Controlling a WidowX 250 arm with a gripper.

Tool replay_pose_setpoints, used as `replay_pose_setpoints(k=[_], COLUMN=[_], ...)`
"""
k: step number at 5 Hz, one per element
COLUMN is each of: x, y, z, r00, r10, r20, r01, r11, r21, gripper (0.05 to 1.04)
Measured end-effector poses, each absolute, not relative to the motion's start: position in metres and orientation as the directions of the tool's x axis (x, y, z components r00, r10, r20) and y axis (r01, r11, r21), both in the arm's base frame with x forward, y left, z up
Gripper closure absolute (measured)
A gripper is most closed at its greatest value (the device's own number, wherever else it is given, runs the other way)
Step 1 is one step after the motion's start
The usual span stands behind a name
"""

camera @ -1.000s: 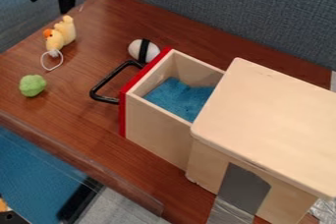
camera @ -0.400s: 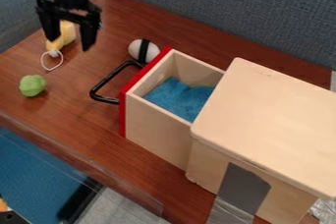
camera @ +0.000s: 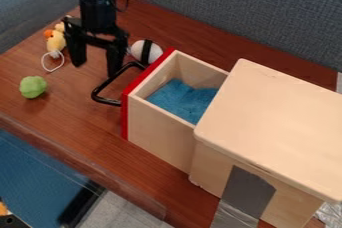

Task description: Closed the drawer

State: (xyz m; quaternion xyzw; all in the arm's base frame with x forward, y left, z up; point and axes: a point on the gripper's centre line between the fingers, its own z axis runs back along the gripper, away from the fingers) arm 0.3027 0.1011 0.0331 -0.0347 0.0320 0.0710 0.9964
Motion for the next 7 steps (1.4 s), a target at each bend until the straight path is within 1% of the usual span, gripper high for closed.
replay_pose_setpoints(k=[1,2,3,4,5,6,7], x=[0.295,0.292,0.291,0.291,0.29,0.288,0.284], y=[0.08,0.076,0.074,0.058,0.027,-0.003,-0.017], z=[0.022,0.017,0.015,0.019,0.026,0.034,0.033], r00=[0.991,0.991,0.991,0.994,0.998,0.997,0.995], r10=[0.088,0.088,0.09,0.068,0.003,-0.057,-0.085], r20=[-0.101,-0.099,-0.098,-0.085,-0.068,-0.044,-0.048], r01=[-0.096,-0.095,-0.097,-0.075,-0.011,0.051,0.077], r11=[0.993,0.993,0.993,0.993,0.994,0.989,0.987], r21=[-0.075,-0.07,-0.07,-0.092,-0.112,-0.137,-0.144], gripper=[0.135,0.334,0.63,0.871,0.975,0.985,0.985])
